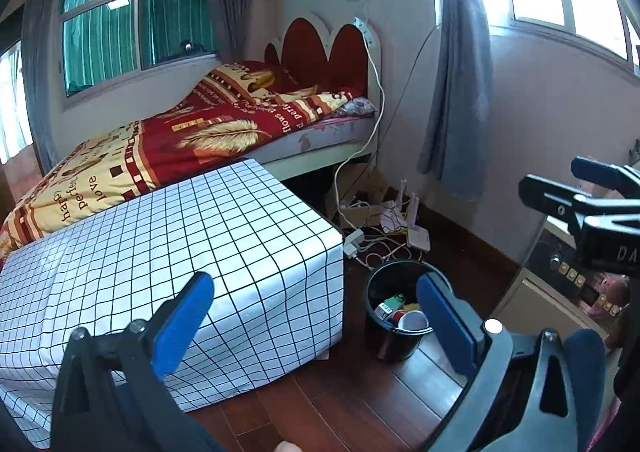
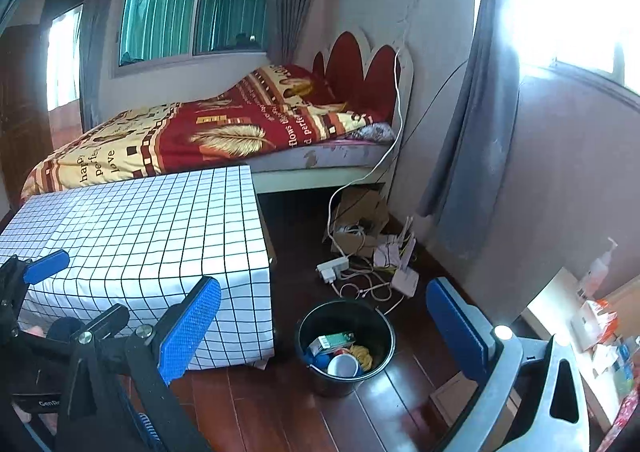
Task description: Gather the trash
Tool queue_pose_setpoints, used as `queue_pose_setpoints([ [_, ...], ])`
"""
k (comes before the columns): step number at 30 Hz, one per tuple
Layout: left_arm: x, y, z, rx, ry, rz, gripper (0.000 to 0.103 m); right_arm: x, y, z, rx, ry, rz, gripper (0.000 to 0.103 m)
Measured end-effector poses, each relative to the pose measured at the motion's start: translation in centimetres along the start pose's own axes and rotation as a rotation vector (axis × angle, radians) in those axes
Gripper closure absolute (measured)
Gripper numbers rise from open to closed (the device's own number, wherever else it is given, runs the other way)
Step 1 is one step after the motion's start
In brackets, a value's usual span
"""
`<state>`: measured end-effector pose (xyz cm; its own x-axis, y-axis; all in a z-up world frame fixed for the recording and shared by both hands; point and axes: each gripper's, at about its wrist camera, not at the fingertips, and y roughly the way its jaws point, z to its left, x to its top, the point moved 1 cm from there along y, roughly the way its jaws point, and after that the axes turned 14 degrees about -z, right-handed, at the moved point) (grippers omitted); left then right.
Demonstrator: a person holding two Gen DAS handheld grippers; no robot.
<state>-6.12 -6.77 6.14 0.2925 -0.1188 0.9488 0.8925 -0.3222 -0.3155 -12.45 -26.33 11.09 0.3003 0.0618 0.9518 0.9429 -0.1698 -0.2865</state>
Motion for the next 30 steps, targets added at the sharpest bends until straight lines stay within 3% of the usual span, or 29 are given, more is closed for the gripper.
queue_pose_setpoints([
  [8, 0.2, 0.4, 1.0, 0.008, -0.025, -0.005, 0.001, -1.0, 0.9, 0.4, 0.009, -0.002, 0.051, 0.000],
  [30, 0.5, 0.3, -0.1, -0.034, 0.008, -0.016, 0.001, -2.0, 0.9, -0.9, 0.000, 0.032, 0.060, 0.000],
])
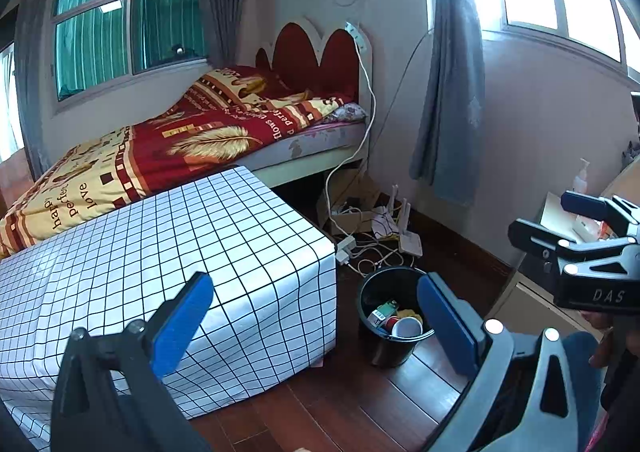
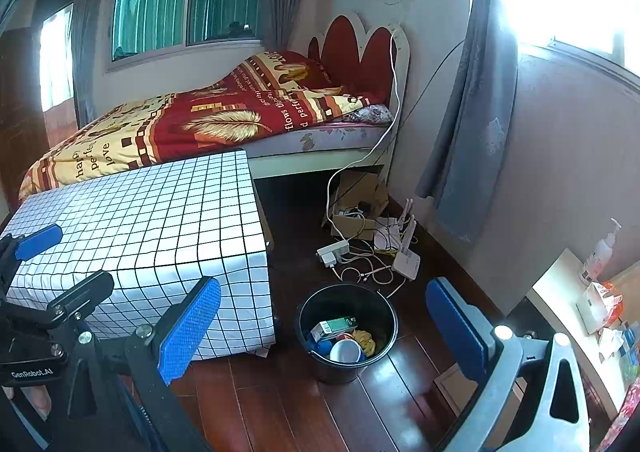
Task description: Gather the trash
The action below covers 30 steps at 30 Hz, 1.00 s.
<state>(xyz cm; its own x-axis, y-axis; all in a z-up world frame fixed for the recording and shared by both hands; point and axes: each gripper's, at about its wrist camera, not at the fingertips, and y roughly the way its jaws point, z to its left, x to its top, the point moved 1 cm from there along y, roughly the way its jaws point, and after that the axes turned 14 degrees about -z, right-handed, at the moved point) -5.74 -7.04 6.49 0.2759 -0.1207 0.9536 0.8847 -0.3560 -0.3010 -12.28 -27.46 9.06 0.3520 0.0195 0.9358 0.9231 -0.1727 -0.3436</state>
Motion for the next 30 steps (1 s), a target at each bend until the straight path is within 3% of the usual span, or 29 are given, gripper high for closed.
queue_pose_setpoints([
  [30, 0.09, 0.05, -0.55, -0.010, 0.003, -0.006, 0.000, -0.27, 0.05, -0.48, -0.001, 0.007, 0.001, 0.000],
])
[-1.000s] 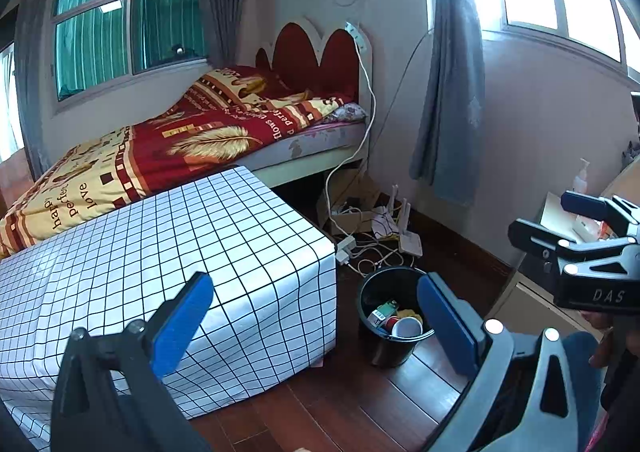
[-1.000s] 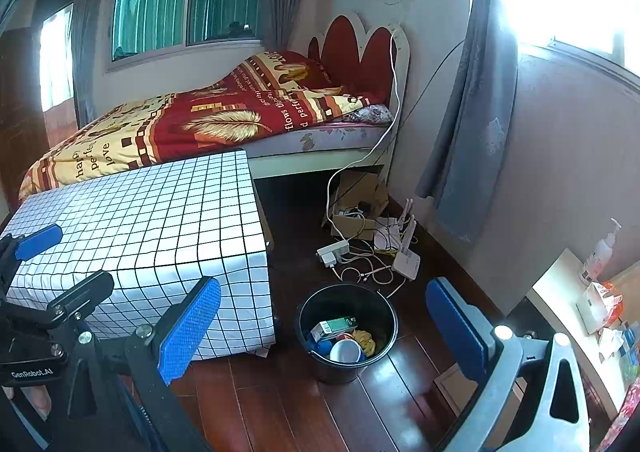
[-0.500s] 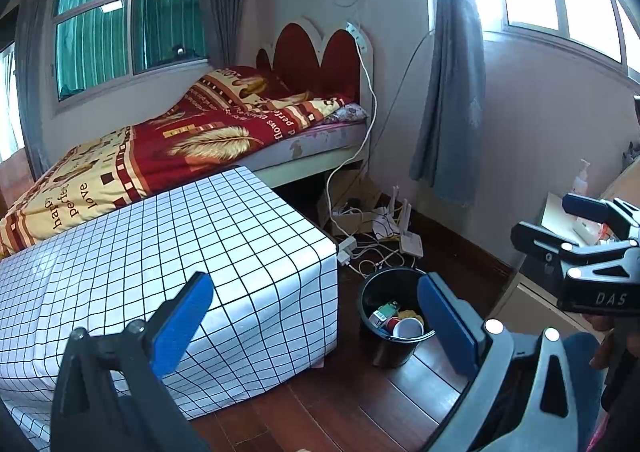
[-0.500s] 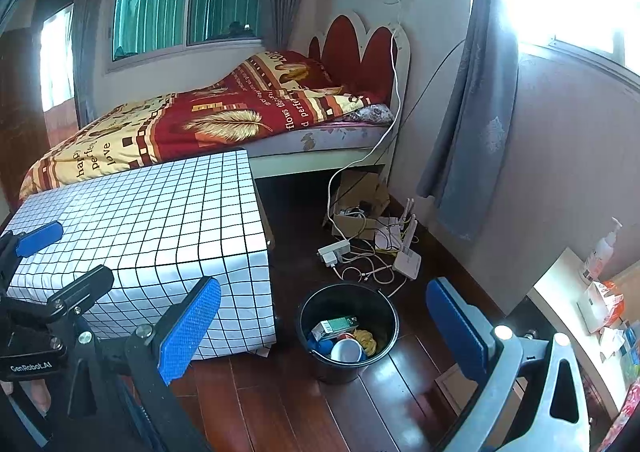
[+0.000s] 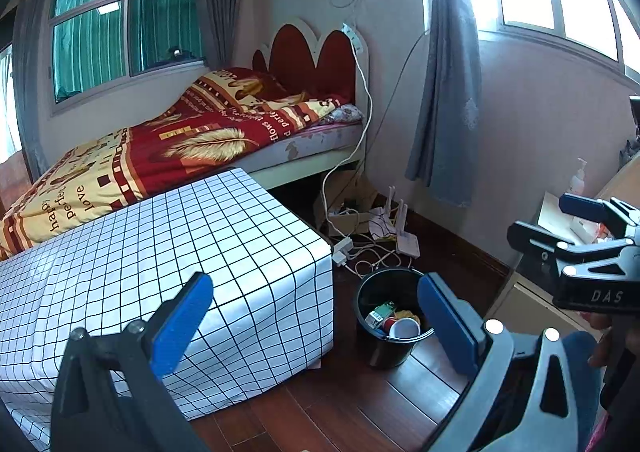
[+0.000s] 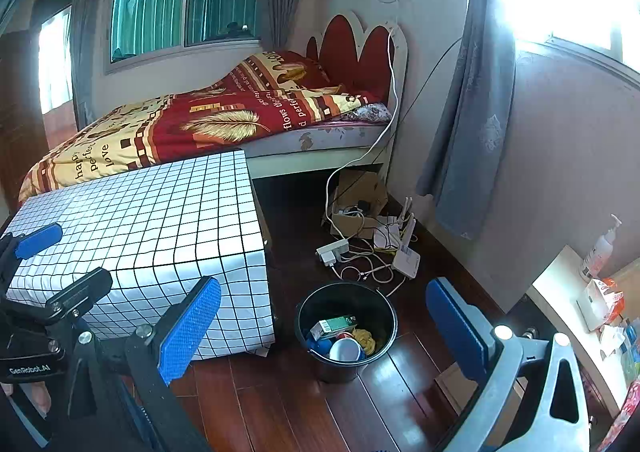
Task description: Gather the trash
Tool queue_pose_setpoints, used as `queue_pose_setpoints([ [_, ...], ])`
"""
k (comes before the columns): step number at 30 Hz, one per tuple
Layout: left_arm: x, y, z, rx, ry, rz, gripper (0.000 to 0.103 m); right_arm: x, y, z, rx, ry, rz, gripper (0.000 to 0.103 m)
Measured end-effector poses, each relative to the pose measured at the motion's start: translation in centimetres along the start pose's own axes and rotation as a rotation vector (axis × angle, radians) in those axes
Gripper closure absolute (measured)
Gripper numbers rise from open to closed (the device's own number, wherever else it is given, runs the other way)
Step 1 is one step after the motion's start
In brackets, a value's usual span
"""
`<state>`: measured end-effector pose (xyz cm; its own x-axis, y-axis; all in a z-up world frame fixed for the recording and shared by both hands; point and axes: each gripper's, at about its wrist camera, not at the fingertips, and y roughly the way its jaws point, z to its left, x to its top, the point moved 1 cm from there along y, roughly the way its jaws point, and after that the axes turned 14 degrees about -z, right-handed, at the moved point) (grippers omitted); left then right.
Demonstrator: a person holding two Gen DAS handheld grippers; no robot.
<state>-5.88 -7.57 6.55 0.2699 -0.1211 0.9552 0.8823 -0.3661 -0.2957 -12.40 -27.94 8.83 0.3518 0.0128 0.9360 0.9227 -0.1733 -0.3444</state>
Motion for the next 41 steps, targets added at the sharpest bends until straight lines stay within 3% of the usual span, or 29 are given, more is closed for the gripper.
queue_pose_setpoints([
  [30, 0.3, 0.4, 0.0, -0.001, 0.020, 0.000, 0.000, 0.0, 0.0, -0.1, 0.001, -0.006, 0.004, 0.000],
  [41, 0.0, 1.2, -0.3, -0.050, 0.043, 0.020, 0.001, -0.2, 0.2, -0.3, 0.001, -0.007, 0.009, 0.000],
])
